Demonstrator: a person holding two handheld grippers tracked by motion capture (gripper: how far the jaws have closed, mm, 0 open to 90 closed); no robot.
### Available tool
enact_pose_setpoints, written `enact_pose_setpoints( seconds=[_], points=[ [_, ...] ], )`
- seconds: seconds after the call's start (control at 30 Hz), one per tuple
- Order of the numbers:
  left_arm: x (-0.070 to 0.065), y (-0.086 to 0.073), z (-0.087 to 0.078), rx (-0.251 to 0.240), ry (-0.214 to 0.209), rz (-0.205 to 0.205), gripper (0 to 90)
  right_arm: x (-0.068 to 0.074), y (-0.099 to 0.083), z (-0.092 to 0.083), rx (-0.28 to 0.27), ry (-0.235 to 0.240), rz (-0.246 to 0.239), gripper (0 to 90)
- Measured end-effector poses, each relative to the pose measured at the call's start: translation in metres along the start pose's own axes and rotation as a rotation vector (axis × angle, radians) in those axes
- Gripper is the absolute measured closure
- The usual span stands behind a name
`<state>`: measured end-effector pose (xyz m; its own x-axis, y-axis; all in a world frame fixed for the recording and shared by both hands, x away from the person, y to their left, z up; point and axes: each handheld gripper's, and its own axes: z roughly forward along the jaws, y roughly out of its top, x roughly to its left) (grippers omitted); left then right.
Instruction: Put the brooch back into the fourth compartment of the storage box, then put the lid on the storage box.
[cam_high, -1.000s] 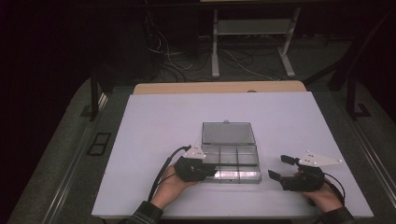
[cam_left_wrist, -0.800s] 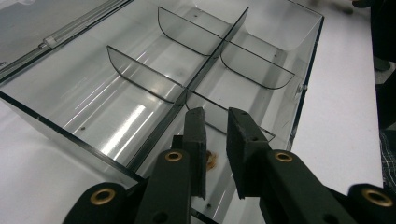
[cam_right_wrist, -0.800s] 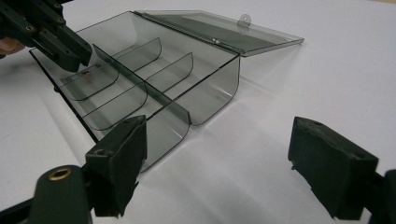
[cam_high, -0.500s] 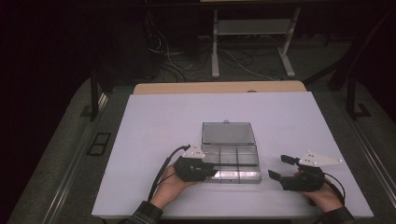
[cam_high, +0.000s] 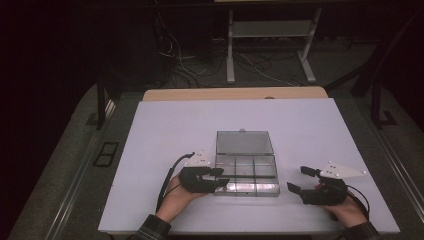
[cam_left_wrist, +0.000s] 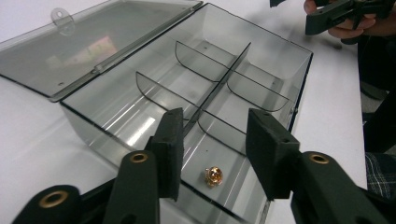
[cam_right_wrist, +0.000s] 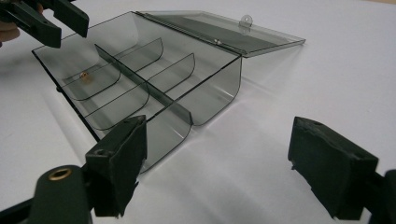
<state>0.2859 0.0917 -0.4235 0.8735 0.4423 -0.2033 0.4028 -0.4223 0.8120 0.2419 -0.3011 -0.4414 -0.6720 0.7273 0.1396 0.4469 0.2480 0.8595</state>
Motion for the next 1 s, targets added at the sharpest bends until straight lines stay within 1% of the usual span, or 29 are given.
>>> enact_pose_setpoints(
  seconds=[0.27,0.37,0.43,0.53,0.57,0.63,0.7,0.87,0.93,1.0],
  points=[
    [0.004,-0.004,-0.008,-0.024,0.017,-0.009,44.5,0.0,0.0,-0.001,-0.003,0.003,-0.003,19.4],
    [0.006,-0.005,-0.01,-0.037,0.027,-0.01,40.5,0.0,0.001,0.0,0.006,0.01,0.0,19.4],
    [0.008,-0.005,-0.011,-0.044,0.04,-0.009,37.8,0.0,0.001,0.0,0.011,0.015,-0.008,19.4],
    [0.01,-0.006,-0.013,-0.056,0.049,-0.015,34.7,0.001,0.004,0.0,0.01,0.009,-0.007,19.2],
    [0.011,-0.007,-0.013,-0.063,0.051,-0.022,34.0,0.0,0.005,0.0,0.006,0.008,-0.003,19.2],
    [0.013,-0.007,-0.015,-0.069,0.057,-0.024,32.4,-0.002,0.008,0.0,0.02,0.034,-0.006,19.2],
    [0.014,-0.008,-0.015,-0.071,0.06,-0.03,31.4,-0.003,0.01,0.001,0.02,0.042,-0.012,19.2],
    [0.019,-0.008,-0.017,-0.085,0.073,-0.053,29.1,-0.003,0.015,0.003,0.023,0.036,-0.03,19.1],
    [0.021,-0.008,-0.017,-0.086,0.079,-0.059,28.7,-0.003,0.018,0.005,0.027,0.048,-0.021,18.3],
    [0.022,-0.009,-0.018,-0.085,0.086,-0.061,27.8,-0.004,0.02,0.007,0.03,0.053,-0.03,18.3]
  ],
)
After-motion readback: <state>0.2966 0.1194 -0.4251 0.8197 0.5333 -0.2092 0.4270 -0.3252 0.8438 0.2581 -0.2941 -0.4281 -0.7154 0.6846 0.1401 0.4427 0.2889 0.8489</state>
